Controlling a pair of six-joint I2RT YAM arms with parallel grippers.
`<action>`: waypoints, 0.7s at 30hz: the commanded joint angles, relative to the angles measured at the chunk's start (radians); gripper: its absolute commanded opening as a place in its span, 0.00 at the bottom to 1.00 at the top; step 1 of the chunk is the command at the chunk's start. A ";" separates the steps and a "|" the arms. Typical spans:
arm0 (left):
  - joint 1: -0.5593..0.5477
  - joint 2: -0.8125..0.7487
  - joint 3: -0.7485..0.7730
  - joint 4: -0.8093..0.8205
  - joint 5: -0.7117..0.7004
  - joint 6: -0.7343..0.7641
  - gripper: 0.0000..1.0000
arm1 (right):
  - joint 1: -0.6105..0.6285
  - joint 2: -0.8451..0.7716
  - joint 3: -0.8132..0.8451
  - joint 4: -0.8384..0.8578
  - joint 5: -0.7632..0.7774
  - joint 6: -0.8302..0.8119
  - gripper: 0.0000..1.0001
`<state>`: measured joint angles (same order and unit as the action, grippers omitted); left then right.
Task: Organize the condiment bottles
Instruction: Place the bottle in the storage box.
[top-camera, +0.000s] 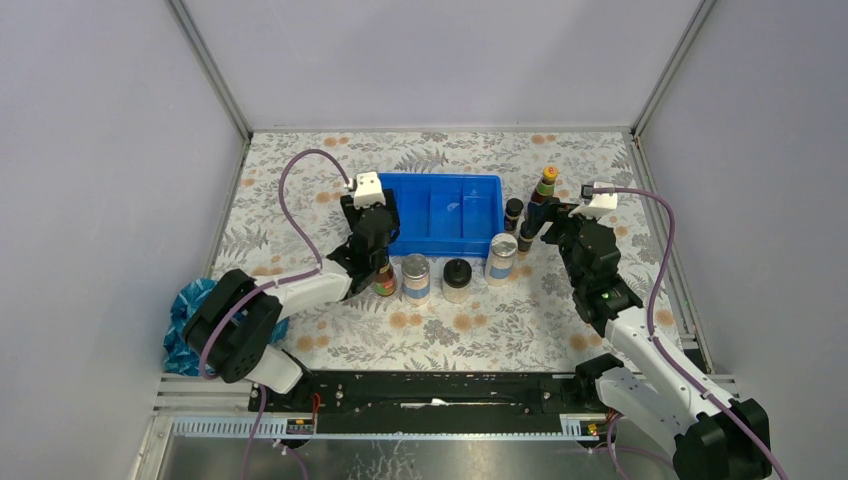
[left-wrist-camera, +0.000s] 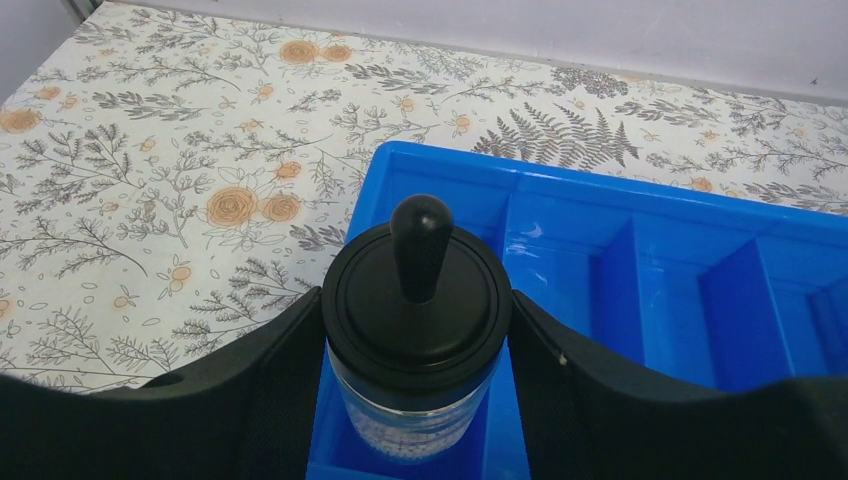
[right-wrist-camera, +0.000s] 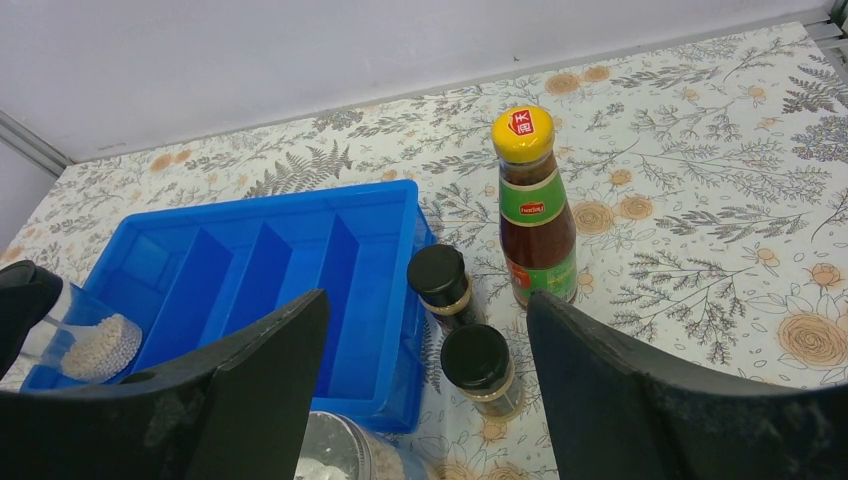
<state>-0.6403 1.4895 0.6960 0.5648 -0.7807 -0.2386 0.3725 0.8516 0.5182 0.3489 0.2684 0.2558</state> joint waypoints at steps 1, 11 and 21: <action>-0.004 0.012 0.041 0.003 -0.005 -0.030 0.00 | 0.009 -0.011 0.003 0.039 -0.001 0.000 0.80; -0.002 0.022 0.063 -0.020 0.004 -0.042 0.00 | 0.009 0.000 0.002 0.044 -0.001 0.002 0.80; -0.001 0.003 0.115 -0.108 0.029 -0.048 0.00 | 0.009 0.006 0.013 0.044 -0.001 -0.002 0.80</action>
<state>-0.6403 1.5074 0.7513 0.4686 -0.7567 -0.2729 0.3725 0.8558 0.5182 0.3492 0.2680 0.2554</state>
